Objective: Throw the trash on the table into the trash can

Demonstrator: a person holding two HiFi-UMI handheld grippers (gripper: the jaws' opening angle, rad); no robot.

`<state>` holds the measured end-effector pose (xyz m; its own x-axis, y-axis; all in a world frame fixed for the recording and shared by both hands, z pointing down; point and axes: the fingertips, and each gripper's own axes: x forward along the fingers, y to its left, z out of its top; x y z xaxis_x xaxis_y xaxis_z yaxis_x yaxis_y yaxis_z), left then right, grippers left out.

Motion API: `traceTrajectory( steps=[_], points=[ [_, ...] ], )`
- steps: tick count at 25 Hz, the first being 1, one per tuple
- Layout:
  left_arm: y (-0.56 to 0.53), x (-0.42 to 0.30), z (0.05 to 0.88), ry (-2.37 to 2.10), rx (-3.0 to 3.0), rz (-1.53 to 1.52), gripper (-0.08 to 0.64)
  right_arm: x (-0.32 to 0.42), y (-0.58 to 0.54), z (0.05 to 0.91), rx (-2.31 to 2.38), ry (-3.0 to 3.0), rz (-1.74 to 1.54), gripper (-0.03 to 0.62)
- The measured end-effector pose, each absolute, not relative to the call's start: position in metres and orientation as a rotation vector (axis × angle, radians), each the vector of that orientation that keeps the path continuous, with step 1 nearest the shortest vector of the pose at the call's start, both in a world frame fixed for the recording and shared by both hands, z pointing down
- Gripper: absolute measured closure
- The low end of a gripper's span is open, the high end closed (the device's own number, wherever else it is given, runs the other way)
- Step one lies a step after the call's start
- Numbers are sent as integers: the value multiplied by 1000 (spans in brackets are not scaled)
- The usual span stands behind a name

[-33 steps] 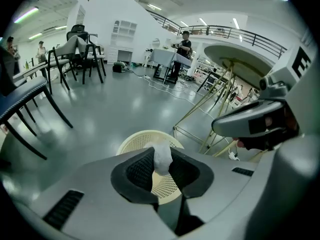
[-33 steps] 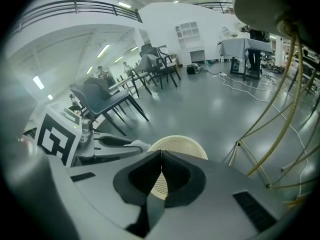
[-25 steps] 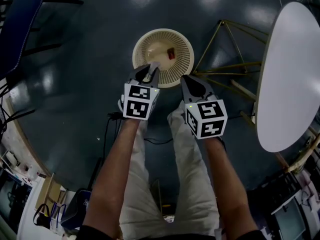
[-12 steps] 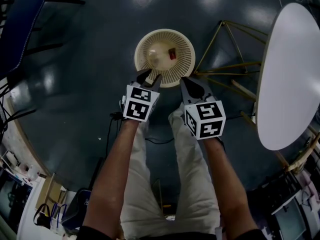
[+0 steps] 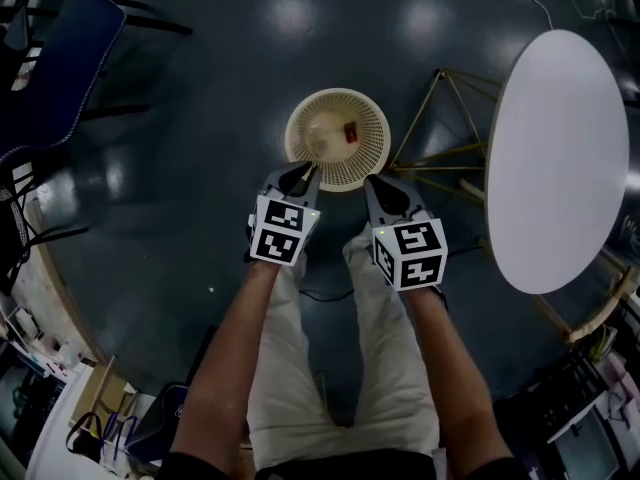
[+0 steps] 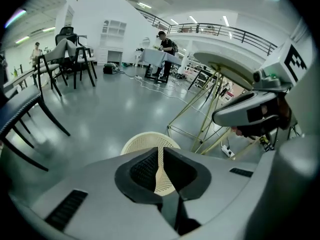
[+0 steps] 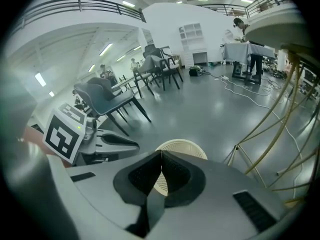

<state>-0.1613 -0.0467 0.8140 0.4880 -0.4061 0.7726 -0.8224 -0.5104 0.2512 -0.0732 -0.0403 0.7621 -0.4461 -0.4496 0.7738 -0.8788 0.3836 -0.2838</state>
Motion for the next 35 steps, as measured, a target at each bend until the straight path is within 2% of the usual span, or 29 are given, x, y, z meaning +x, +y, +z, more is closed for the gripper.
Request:
traceTrajectory(
  steps=[6,29,35],
  points=[
    [-50,-163,758,-1039,2169,832,545,-79,-33,722,1129,-2063,929,574],
    [-36,-158,496,-1163,2303,717,545,-80,-26,486,1098,-2202,710,574],
    [-28,-133,419,-1191,2392,641,545,-73,-15,420,1091,-2271,655,574]
  ],
)
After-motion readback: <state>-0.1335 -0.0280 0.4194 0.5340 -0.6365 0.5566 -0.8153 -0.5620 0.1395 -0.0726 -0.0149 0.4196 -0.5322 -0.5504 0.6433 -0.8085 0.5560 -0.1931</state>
